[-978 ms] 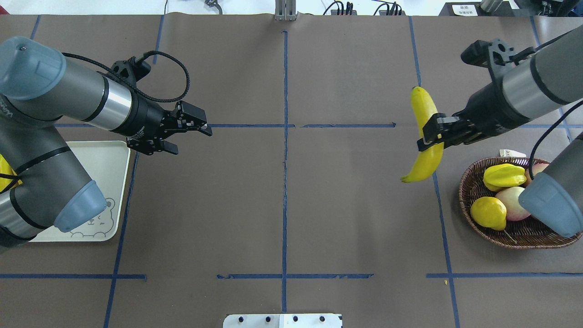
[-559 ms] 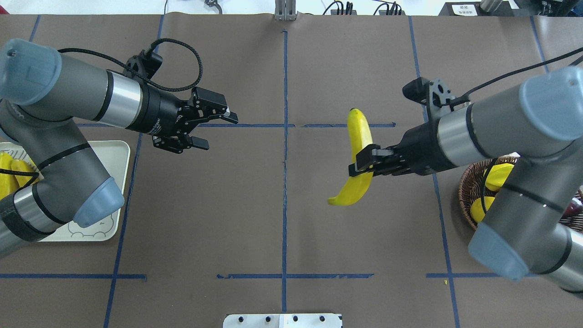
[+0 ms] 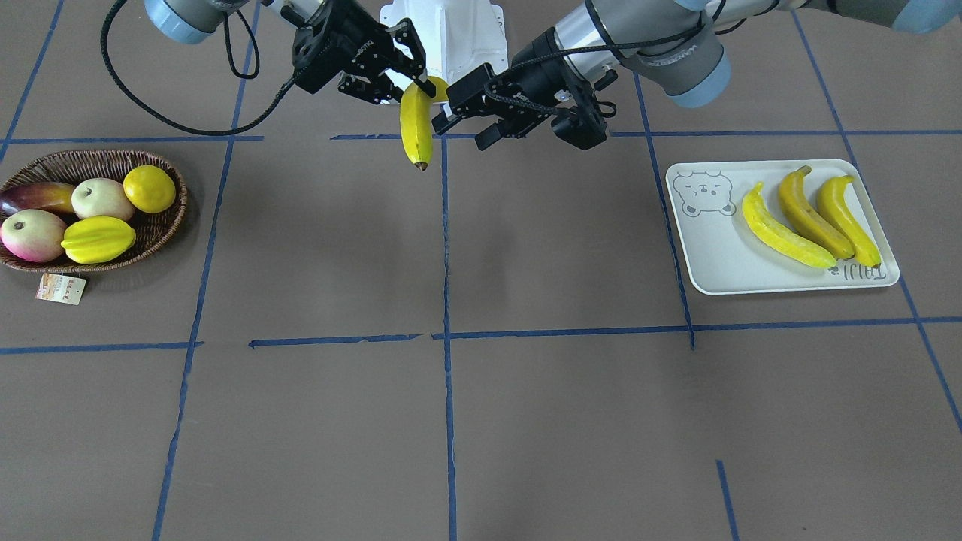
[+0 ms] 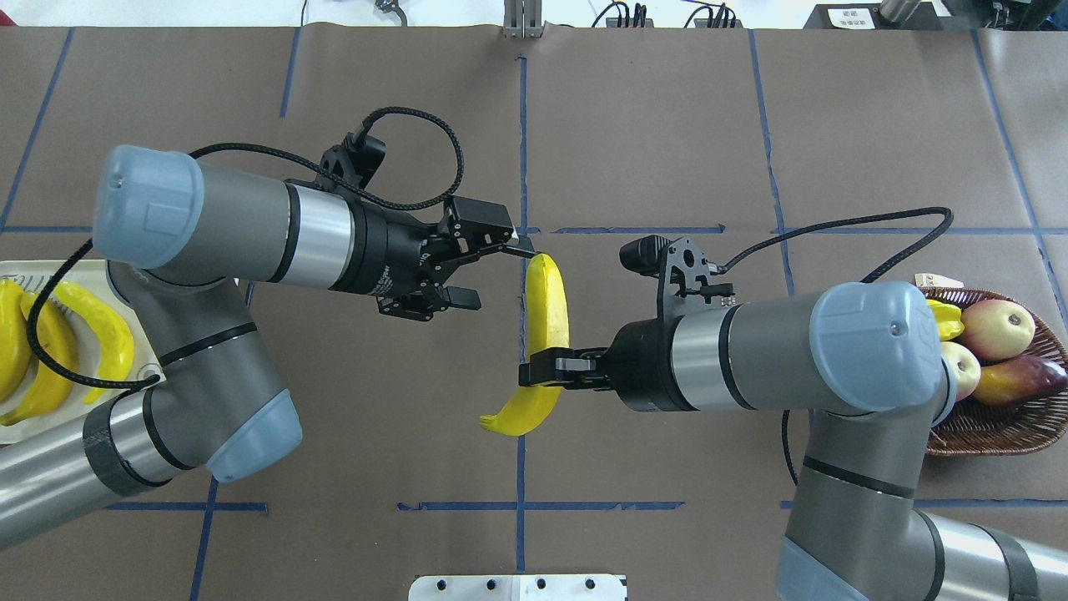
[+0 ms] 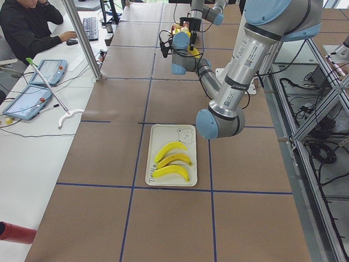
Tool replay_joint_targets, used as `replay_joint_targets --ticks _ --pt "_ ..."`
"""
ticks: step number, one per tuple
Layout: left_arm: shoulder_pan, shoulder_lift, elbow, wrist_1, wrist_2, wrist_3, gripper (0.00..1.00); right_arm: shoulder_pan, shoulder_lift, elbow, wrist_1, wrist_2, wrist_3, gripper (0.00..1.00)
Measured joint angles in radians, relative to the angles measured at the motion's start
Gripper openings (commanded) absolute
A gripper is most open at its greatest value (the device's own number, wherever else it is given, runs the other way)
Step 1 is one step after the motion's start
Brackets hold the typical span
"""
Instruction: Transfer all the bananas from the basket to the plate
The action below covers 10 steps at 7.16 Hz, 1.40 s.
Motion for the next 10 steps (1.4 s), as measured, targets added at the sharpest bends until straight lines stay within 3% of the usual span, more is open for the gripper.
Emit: replay_joint_targets --ticks 4,5,6,7,8,10 --pt "0.069 -0.019 0.018 0.0 0.039 -0.001 0.89 -0.015 0.013 -0.006 0.001 -0.011 0.001 0.02" --pt "0.081 -0.021 0.023 0.0 0.051 -0.001 0.77 -0.016 0.013 -0.006 0.003 -0.011 0.001 0.02" --pt "0.086 -0.021 0.025 -0.001 0.056 -0.001 0.15 -0.016 0.013 -0.006 0.004 -0.011 0.001 0.09" --pt "0.087 -0.02 0.025 -0.002 0.058 0.0 0.0 -0.016 0.013 -0.005 0.005 -0.011 0.001 0.8" --pt "0.087 -0.018 0.021 -0.003 0.057 0.003 0.0 -0.015 0.013 -0.005 0.005 -0.011 0.001 1.0" --pt "0.087 -0.014 0.014 -0.004 0.057 0.008 0.0 -0.014 0.01 -0.004 0.005 -0.009 -0.001 1.0"
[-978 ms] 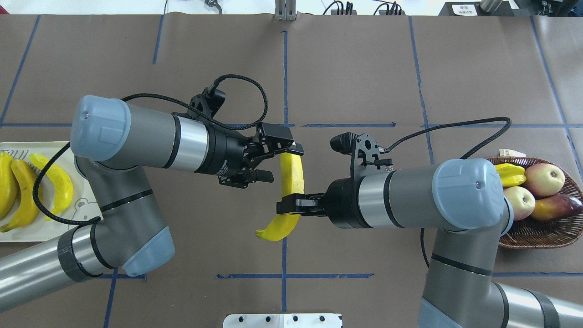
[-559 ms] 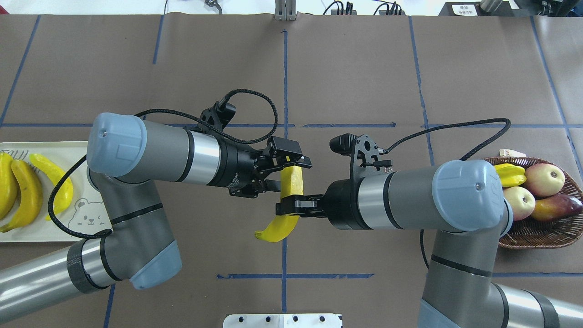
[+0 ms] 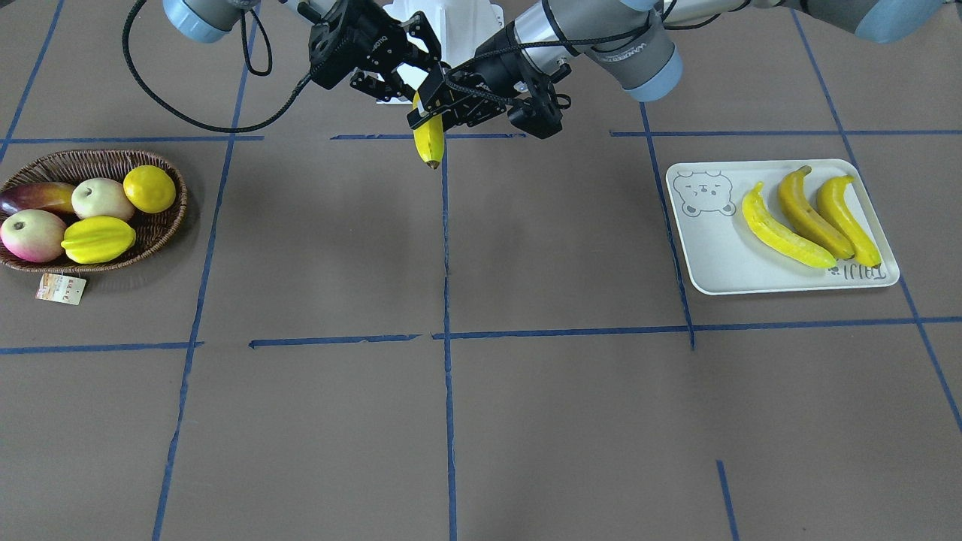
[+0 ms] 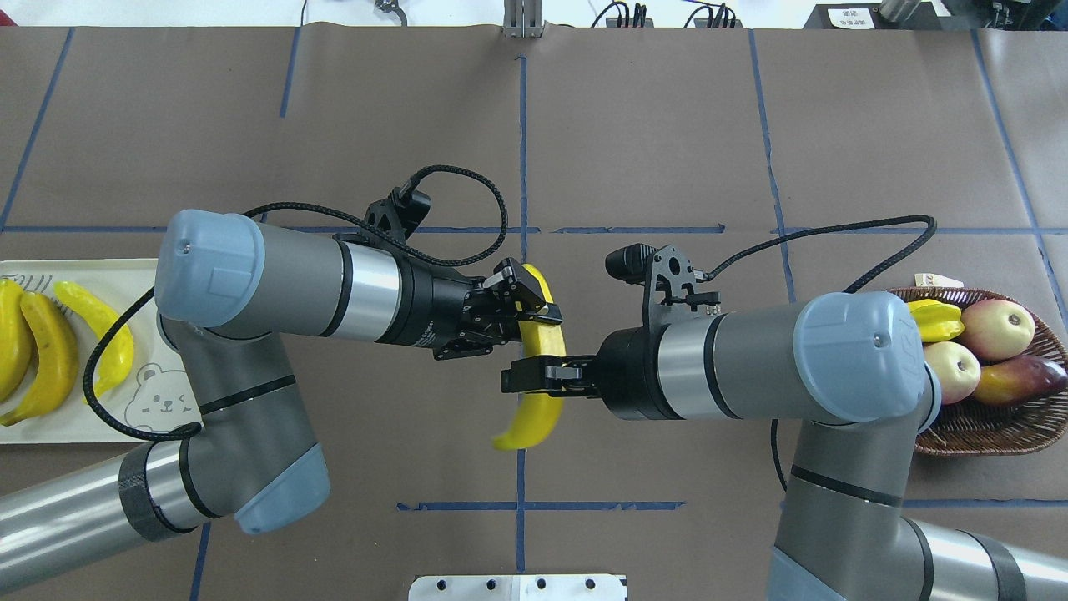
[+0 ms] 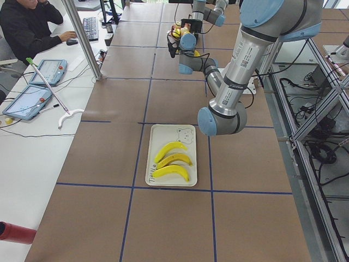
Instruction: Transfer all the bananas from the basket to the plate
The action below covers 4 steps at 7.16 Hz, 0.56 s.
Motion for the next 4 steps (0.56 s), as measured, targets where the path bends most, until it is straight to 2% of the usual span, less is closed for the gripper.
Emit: replay_joint_targets --ticks 4 --pt "-0.017 0.006 -0.001 0.004 -0.002 0.007 0.0 0.007 -0.012 0.028 0.0 0.006 -0.001 1.0"
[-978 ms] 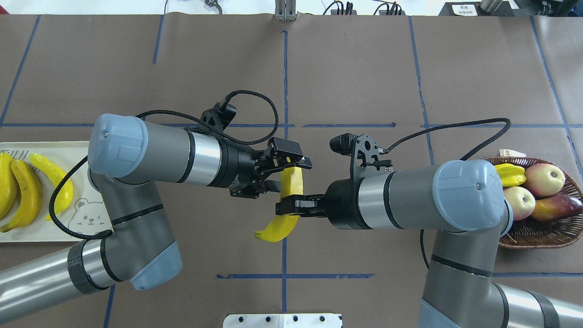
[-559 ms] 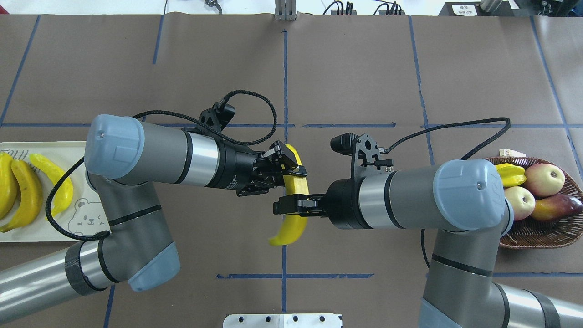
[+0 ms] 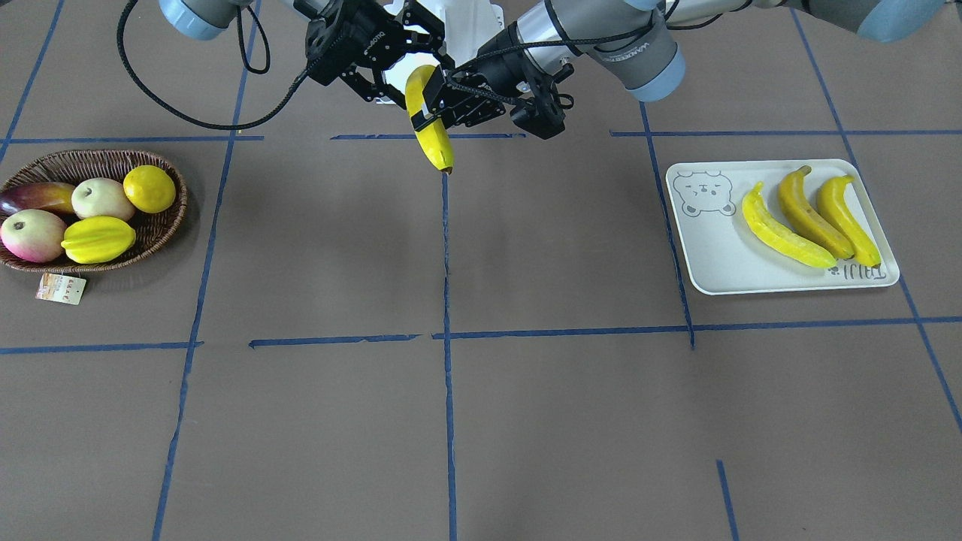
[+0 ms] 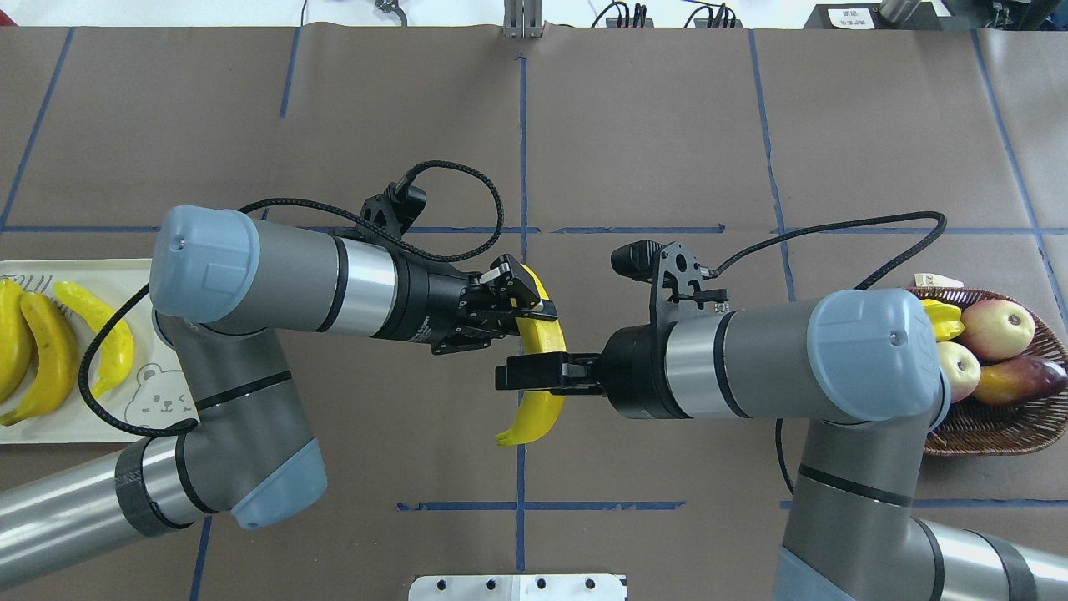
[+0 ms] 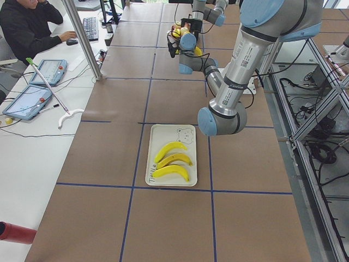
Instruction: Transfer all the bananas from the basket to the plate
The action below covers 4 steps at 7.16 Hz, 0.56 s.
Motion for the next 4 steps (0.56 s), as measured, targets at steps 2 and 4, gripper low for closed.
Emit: replay_joint_targets --ticks 2,4 --pt "-0.075 0.052 0.001 0.045 -0.038 0.001 0.0 0.014 -0.036 0.048 -0.003 0.0 0.0 1.0" --pt "-0.196 0.156 -0.011 0.175 -0.075 0.066 0.0 0.056 -0.084 0.07 -0.007 -0.008 0.001 1.0"
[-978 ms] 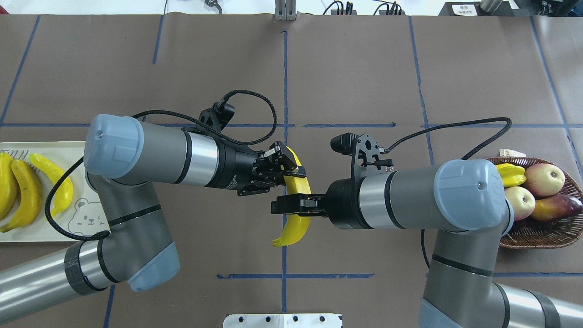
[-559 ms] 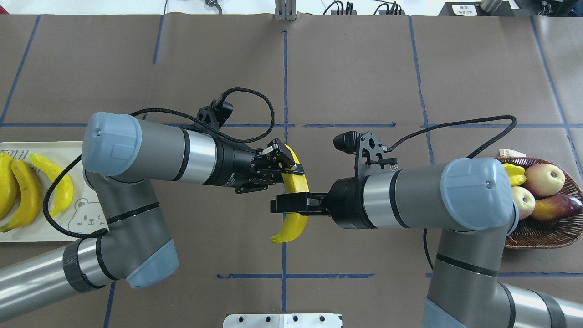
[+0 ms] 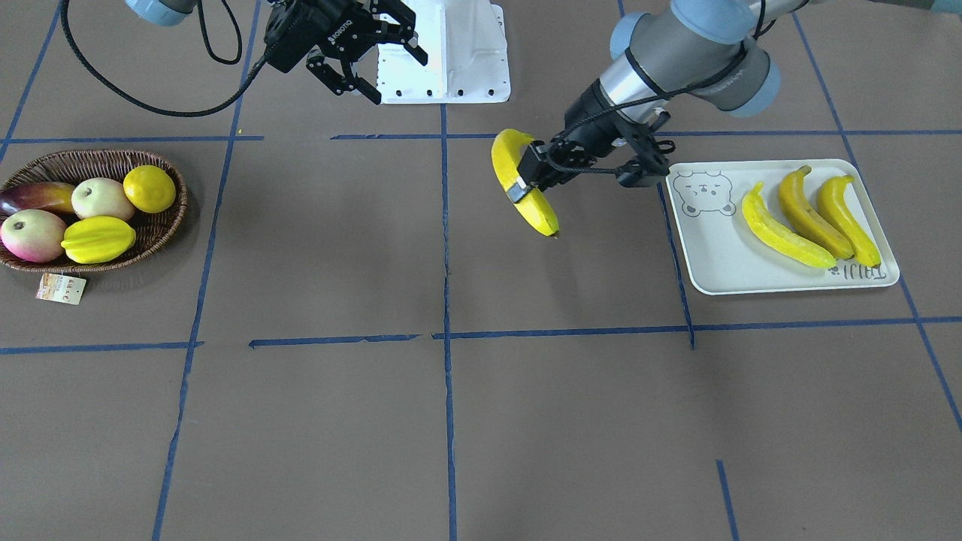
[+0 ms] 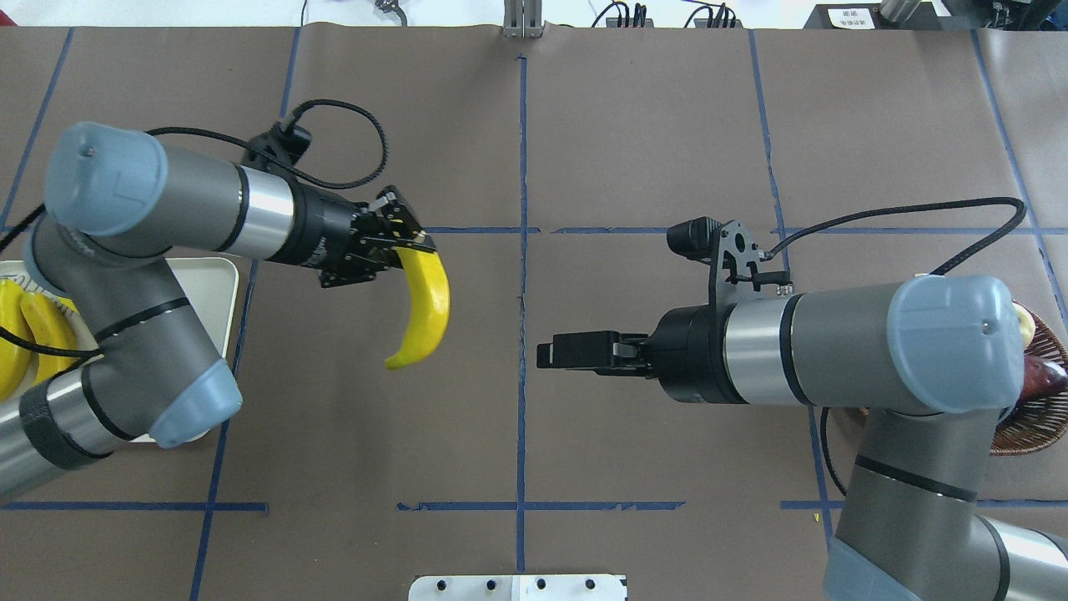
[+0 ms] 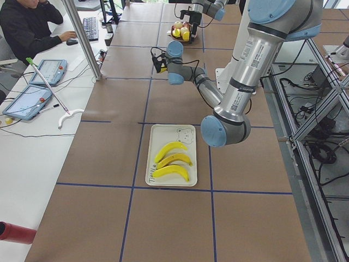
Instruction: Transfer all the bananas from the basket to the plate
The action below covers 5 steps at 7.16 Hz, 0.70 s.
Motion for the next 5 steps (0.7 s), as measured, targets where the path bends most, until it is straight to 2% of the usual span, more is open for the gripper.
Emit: replay_joint_targets --ticks 2,4,5 --pt "-0.062 0.173 -0.007 0.063 -0.001 0.192 0.0 0.052 -0.051 0.005 -0.002 -0.001 -0.001 1.0" --pt "-0.09 0.341 -0.008 0.073 0.004 0.311 0.0 0.088 -0.087 0.003 -0.005 -0.001 -0.001 1.0" --pt "-0.093 0.386 -0.008 0.074 0.005 0.327 0.05 0.099 -0.095 0.001 -0.006 -0.001 -0.001 1.0"
